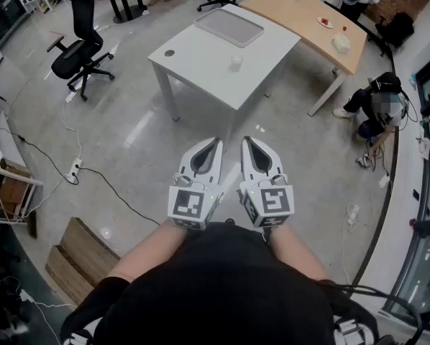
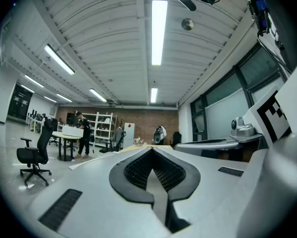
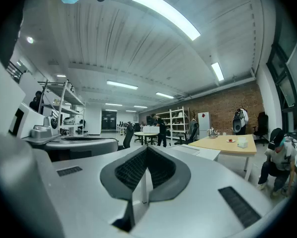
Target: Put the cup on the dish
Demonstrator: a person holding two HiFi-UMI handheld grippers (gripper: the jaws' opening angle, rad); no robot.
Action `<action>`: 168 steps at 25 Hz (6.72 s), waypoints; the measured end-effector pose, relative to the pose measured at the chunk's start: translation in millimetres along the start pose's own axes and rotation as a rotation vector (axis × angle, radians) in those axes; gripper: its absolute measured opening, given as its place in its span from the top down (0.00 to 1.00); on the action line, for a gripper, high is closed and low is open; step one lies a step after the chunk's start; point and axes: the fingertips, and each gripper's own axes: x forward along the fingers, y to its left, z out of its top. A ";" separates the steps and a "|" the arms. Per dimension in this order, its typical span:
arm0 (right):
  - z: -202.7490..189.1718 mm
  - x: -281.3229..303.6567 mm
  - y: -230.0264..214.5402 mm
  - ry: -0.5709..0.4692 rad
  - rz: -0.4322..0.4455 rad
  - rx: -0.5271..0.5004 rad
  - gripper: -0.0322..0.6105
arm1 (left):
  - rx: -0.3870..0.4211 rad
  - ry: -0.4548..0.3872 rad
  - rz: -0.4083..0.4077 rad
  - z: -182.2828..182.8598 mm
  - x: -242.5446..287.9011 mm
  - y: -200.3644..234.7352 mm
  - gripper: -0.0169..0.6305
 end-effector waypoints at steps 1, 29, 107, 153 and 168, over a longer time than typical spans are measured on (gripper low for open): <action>3.3 0.5 0.0 -0.003 0.003 0.012 0.93 | -0.003 -0.005 0.001 0.7 0.2 -1.2 0.96; -55.5 87.1 -31.9 0.079 -0.060 0.142 0.93 | -0.070 0.062 0.007 -48.4 62.2 67.7 0.96; -291.1 567.6 -290.7 0.637 0.143 -0.023 0.55 | -0.106 0.383 -0.095 -239.5 603.6 321.9 0.96; -199.5 816.2 -446.1 0.485 0.093 -0.012 0.55 | -0.030 0.346 -0.008 -241.5 797.1 417.6 0.96; -244.4 826.1 -448.1 0.499 0.095 0.015 0.55 | -0.094 0.351 0.020 -258.4 777.9 422.0 0.96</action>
